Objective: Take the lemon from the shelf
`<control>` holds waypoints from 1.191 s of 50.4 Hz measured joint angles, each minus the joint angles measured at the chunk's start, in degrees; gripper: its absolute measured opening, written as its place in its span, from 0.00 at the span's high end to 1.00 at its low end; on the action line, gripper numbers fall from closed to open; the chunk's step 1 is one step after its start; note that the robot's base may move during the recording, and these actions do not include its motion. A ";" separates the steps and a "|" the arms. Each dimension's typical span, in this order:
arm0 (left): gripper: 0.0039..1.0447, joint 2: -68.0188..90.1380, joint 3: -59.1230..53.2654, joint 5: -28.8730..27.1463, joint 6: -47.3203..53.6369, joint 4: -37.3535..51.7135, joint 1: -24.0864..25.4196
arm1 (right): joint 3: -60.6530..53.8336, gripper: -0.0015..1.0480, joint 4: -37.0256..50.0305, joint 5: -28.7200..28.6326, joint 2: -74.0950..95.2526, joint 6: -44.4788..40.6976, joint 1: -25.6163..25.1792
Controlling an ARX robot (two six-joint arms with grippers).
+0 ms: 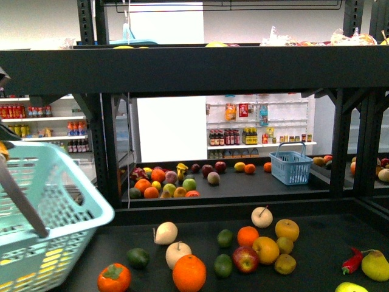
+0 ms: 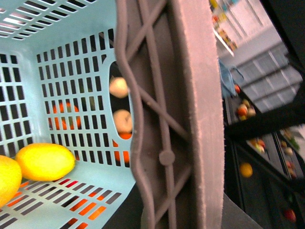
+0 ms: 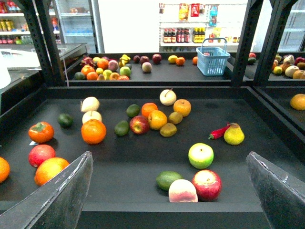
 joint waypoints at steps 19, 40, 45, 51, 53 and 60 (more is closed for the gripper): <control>0.88 2.21 3.13 -7.08 -21.73 6.60 17.16 | 0.00 0.07 0.00 -0.02 0.00 0.00 0.00; 0.88 12.11 6.60 -12.57 -35.47 10.62 17.53 | 0.00 0.07 0.00 -0.02 0.00 0.00 0.00; 0.88 14.80 10.25 -12.85 -35.93 10.58 17.00 | 0.00 0.07 0.00 -0.02 0.00 0.02 0.00; 0.88 17.42 14.10 -13.38 -36.11 9.97 16.74 | 0.00 0.07 0.00 -0.02 0.00 0.00 0.00; 0.88 18.08 14.95 -13.51 -36.20 9.70 16.74 | 0.00 0.07 0.00 0.00 0.00 0.00 0.00; 0.88 20.35 17.59 -13.90 -36.61 9.22 16.68 | 0.00 0.07 0.00 0.00 0.00 0.00 0.00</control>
